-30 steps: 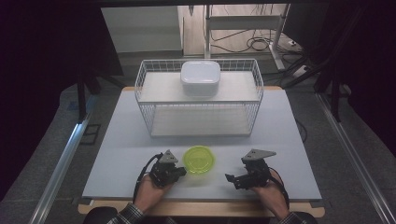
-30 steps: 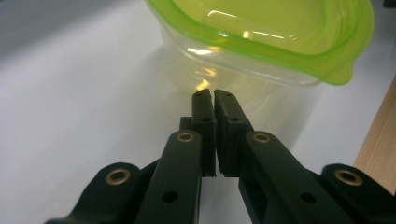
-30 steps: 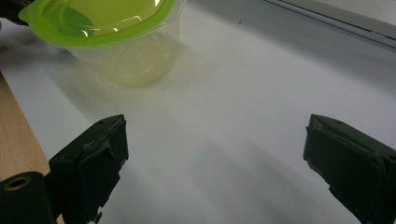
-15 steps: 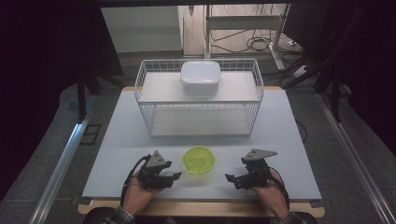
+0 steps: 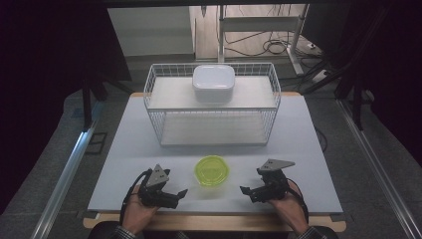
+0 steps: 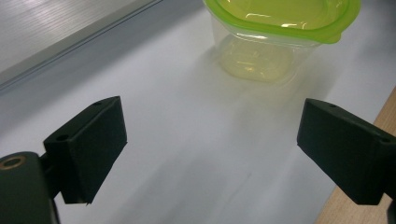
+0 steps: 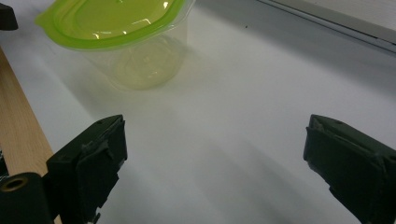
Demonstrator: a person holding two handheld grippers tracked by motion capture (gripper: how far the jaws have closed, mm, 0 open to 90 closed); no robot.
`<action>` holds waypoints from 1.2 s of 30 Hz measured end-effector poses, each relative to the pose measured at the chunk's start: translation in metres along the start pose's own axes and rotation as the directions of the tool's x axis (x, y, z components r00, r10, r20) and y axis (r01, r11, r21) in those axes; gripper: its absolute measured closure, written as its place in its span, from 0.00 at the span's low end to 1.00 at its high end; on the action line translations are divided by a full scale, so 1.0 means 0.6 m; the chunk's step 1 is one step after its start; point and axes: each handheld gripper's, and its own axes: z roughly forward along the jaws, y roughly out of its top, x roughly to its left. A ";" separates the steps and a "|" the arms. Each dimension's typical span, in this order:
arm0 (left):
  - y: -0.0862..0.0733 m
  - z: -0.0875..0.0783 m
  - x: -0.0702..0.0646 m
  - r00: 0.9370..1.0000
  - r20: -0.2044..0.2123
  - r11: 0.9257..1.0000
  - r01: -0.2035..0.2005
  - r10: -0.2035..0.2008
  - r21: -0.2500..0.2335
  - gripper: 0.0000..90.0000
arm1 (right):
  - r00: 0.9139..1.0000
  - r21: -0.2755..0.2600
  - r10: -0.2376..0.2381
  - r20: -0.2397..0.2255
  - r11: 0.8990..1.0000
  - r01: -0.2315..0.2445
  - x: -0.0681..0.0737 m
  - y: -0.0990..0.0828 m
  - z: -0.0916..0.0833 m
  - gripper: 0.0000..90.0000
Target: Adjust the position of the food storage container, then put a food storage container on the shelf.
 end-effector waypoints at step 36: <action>-0.011 0.014 0.010 1.000 0.000 0.999 0.007 -0.007 0.038 0.07 | 0.969 0.090 0.168 -0.179 0.984 -0.154 -0.023 0.087 0.037 0.23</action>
